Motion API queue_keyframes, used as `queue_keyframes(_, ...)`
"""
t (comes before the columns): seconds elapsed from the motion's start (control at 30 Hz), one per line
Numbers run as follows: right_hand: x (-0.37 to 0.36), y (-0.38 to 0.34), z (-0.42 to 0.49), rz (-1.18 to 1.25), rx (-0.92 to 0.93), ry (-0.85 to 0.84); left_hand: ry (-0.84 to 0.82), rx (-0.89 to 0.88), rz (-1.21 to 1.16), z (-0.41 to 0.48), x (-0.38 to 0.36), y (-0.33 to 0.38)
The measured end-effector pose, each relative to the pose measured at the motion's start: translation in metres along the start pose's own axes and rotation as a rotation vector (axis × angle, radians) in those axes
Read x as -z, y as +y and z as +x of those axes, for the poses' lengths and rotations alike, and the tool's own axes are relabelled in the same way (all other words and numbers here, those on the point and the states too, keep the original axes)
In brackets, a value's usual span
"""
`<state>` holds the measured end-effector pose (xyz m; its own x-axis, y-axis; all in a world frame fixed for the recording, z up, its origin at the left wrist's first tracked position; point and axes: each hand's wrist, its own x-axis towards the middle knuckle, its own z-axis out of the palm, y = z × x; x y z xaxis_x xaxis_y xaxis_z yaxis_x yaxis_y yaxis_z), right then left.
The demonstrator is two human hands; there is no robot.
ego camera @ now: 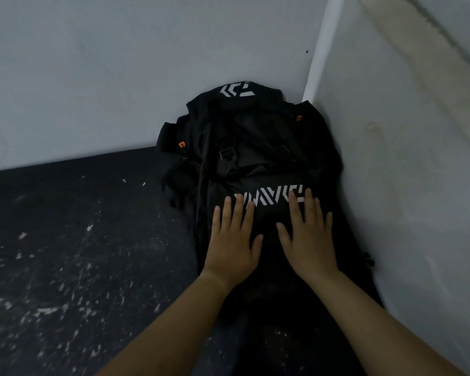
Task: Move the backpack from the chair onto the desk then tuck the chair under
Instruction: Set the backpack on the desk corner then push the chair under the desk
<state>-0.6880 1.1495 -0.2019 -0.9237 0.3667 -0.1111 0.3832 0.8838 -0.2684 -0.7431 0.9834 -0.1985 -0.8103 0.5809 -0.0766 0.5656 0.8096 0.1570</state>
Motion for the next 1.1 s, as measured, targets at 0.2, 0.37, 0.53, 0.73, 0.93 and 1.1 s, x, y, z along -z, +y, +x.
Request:
queue_keyframes(0.2,0.009,0.001,-0.026,0.017,0.045,0.024,0.046,-0.004,-0.073,-0.017,0.01,0.008)
queue_keyframes(0.37,0.005,0.004,-0.073,-0.038,0.033,-0.109,-0.069,0.031,-0.049,-0.064,0.004,0.013)
queue_keyframes(0.53,0.037,0.0,-0.09,-0.073,0.04,-0.125,-0.119,0.054,-0.029,-0.077,0.033,0.015)
queue_keyframes(0.73,0.091,-0.021,-0.122,-0.094,0.024,-0.17,-0.133,0.123,-0.032,-0.107,0.095,0.022)
queue_keyframes(0.93,0.134,-0.062,-0.168,-0.076,0.006,-0.212,-0.112,0.112,-0.055,-0.15,0.152,0.027)
queue_keyframes(1.1,0.166,-0.101,-0.206,-0.04,-0.027,-0.187,-0.039,0.036,-0.128,-0.192,0.191,0.011)
